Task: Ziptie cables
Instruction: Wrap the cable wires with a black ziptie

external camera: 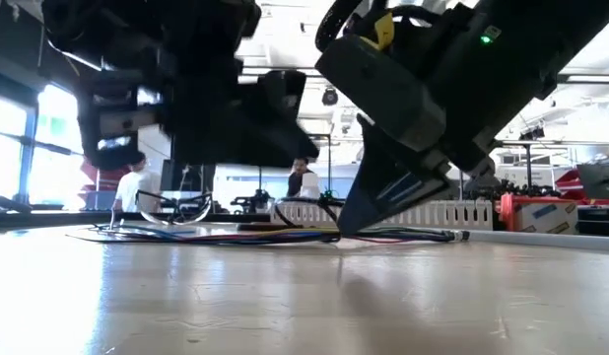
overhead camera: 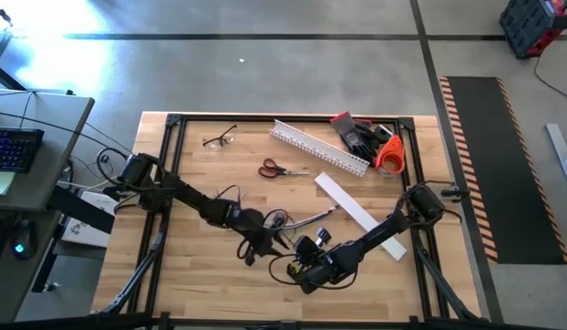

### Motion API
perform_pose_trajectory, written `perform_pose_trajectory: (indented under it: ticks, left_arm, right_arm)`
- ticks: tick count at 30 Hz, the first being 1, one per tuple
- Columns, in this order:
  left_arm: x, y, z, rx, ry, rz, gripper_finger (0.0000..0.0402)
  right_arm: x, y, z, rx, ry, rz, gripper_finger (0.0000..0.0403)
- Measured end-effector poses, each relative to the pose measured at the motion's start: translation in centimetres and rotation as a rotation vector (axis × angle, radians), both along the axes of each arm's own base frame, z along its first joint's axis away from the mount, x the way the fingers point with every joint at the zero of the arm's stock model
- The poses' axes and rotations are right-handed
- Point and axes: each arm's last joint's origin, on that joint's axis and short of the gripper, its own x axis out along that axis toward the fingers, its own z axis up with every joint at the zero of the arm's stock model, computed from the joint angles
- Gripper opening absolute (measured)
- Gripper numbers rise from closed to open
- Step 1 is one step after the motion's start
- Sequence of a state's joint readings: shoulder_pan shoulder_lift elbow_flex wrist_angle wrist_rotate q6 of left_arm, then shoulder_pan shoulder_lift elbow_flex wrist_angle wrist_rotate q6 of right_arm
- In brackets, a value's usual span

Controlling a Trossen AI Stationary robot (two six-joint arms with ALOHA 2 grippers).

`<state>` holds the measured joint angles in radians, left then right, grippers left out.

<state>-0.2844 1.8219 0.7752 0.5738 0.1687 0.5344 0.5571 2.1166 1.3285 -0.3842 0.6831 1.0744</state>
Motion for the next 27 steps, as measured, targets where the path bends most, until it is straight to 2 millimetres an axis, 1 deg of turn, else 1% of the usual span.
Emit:
perform_pose_trajectory:
  ticks: [3,7,9,13,16,19,27]
  left_arm:
    - [0.1,-0.1,0.3,0.024,-0.047,-0.027,0.0135]
    - [0.2,0.0,-0.5,0.11,-0.047,-0.013,0.0158]
    - [0.4,0.2,-0.9,0.138,-0.057,-0.01,0.0163]
    - [0.4,0.2,-1.5,0.207,-0.053,0.059,0.0164]
    - [0.6,0.3,-1.2,0.214,-0.088,0.115,0.0154]
    - [0.7,0.2,-1.0,0.205,-0.108,0.119,0.0134]
    - [0.8,0.2,-0.8,0.183,-0.118,0.125,0.0063]
  right_arm:
    - [0.1,0.1,0.0,0.011,-0.007,0.002,0.0]
    - [0.3,0.2,0.2,0.033,-0.034,-0.003,0.0]
    - [0.3,0.2,0.7,0.062,-0.065,-0.025,0.0]
    - [0.1,0.5,2.2,0.099,-0.111,-0.04,0.0]
    - [-0.2,0.7,2.9,0.101,-0.127,-0.039,0.0]
    - [-0.3,0.8,3.4,0.106,-0.149,-0.048,0.0]
    - [-0.9,1.2,3.3,0.108,-0.154,-0.077,0.0]
